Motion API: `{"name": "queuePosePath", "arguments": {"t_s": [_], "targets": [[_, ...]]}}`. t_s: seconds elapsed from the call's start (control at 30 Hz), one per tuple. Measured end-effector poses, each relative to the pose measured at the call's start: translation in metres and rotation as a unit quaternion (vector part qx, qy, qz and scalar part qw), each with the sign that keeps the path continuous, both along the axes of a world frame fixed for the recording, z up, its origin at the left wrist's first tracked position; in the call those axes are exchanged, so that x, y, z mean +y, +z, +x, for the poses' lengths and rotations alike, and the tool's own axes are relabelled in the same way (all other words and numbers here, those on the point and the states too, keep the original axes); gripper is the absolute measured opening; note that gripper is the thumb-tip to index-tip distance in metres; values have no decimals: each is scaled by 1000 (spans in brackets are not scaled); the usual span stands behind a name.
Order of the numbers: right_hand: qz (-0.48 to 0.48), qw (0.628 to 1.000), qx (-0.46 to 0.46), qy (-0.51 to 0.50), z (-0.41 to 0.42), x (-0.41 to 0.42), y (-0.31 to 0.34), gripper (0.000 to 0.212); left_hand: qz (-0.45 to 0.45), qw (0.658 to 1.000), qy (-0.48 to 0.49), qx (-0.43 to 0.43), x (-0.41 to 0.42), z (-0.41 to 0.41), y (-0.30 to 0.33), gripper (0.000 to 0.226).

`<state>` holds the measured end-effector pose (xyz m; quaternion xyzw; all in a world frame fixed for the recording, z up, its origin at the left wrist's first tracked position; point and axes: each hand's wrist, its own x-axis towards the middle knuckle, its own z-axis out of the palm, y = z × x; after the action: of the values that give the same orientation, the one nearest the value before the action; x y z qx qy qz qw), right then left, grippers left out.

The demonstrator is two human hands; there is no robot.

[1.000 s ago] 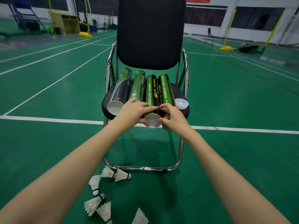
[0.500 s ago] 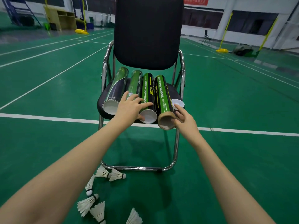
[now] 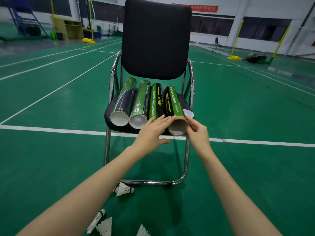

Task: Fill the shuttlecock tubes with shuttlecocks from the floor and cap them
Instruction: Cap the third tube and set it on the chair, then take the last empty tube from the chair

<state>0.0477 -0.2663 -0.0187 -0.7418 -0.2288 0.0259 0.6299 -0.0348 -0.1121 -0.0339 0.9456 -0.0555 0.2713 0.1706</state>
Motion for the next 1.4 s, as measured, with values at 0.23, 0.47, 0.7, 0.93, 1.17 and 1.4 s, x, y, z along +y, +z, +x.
{"name": "queuePosePath", "arguments": {"t_s": [0.23, 0.47, 0.7, 0.93, 1.17, 1.4], "targets": [[119, 991, 55, -7, -16, -21, 11, 38, -133, 989, -68, -2, -25, 1, 14, 100], [217, 973, 82, 6, -32, -36, 30, 35, -174, 980, -92, -39, -46, -8, 45, 95], [289, 954, 78, 29, -44, -53, 64, 33, -139, 975, -143, -103, -60, -12, 82, 86], [267, 956, 53, 108, -68, -56, 85, 32, -47, 975, -107, -188, -51, -31, 110, 65], [216, 948, 91, 214, -86, -52, 87, 41, 86, 977, -56, -189, -24, -67, 120, 67], [87, 959, 73, 259, -105, -42, 59, 48, 121, 986, -3, -115, -16, -110, 99, 71]]}}
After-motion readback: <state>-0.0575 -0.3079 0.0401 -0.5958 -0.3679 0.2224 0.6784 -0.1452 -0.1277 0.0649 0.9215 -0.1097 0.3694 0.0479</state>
